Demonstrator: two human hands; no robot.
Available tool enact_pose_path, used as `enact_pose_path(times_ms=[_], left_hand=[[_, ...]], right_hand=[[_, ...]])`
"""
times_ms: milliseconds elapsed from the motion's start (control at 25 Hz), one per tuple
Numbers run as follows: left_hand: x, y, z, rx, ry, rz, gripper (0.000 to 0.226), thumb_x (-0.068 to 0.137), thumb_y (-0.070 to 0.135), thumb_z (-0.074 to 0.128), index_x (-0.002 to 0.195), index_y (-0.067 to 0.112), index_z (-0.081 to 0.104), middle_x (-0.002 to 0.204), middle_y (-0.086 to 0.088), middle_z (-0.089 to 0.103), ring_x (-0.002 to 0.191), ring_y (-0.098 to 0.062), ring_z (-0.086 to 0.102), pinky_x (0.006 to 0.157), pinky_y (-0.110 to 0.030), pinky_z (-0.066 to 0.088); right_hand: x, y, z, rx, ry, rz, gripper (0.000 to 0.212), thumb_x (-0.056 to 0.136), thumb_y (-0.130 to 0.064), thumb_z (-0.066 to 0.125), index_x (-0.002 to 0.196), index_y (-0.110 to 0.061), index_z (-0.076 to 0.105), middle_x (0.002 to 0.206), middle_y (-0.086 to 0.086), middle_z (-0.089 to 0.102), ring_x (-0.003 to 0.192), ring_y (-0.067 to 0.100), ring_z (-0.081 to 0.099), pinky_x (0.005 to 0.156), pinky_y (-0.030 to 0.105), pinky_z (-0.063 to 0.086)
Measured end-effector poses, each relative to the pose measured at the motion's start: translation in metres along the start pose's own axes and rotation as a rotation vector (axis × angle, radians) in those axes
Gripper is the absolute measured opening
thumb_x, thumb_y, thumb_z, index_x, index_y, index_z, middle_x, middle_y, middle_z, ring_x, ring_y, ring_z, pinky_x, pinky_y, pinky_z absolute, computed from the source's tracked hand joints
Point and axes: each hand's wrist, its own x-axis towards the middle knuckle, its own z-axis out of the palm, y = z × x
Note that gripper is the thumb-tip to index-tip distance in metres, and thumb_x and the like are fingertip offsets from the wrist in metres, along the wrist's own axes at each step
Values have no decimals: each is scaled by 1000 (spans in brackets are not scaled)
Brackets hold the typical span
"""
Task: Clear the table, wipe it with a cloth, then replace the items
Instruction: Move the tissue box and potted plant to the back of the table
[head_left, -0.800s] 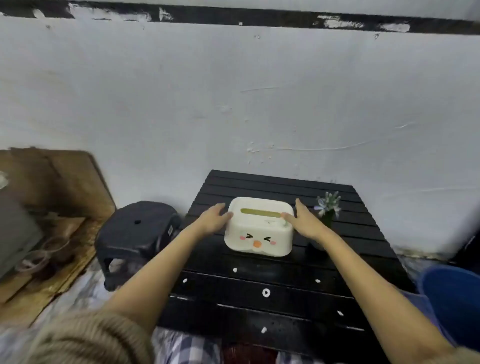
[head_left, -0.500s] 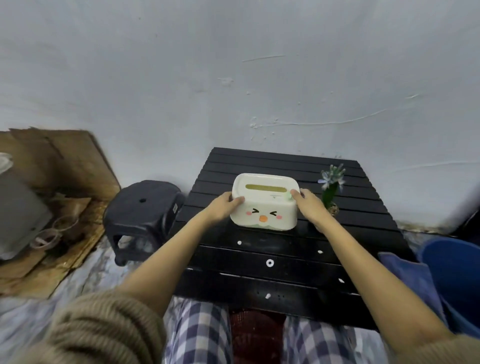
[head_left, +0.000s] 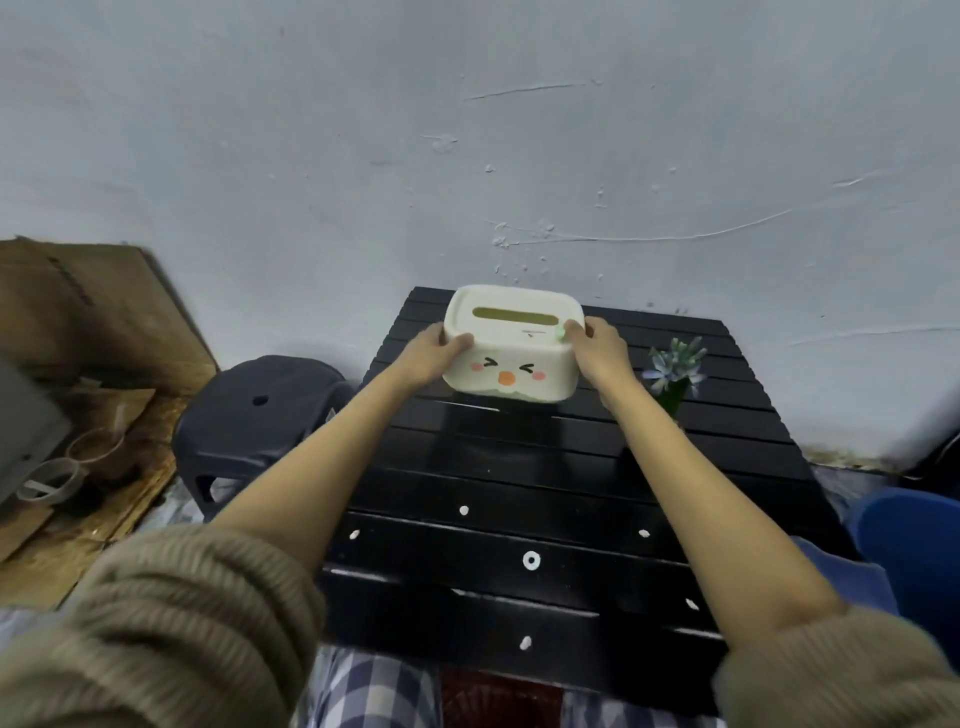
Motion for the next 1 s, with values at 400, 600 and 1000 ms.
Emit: enact_pose_path(times_ms=[400, 600, 1000], left_hand=[[103, -45, 10, -122, 119, 32, 48, 89, 40, 46, 131, 16, 44, 126, -1, 54, 113, -19, 51, 93, -30, 40], [107, -51, 12, -187, 105, 24, 62, 84, 48, 49, 135, 13, 38, 136, -5, 50, 124, -23, 48, 102, -34, 40], [8, -19, 44, -87, 120, 186, 55, 91, 28, 49, 139, 9, 31, 139, 5, 41, 125, -11, 42, 93, -14, 29]], right_hand=[[95, 21, 53, 146, 9, 62, 35, 95, -24, 39, 124, -7, 50, 127, 12, 56, 115, 28, 52, 97, 43, 44], [88, 33, 48, 125, -32, 22, 47, 96, -27, 39, 139, -11, 31, 146, 9, 40, 131, 25, 41, 109, 41, 36], [-32, 69, 11, 54, -113, -74, 54, 95, -26, 45, 142, -15, 24, 153, 5, 27, 140, 19, 27, 115, 36, 26]])
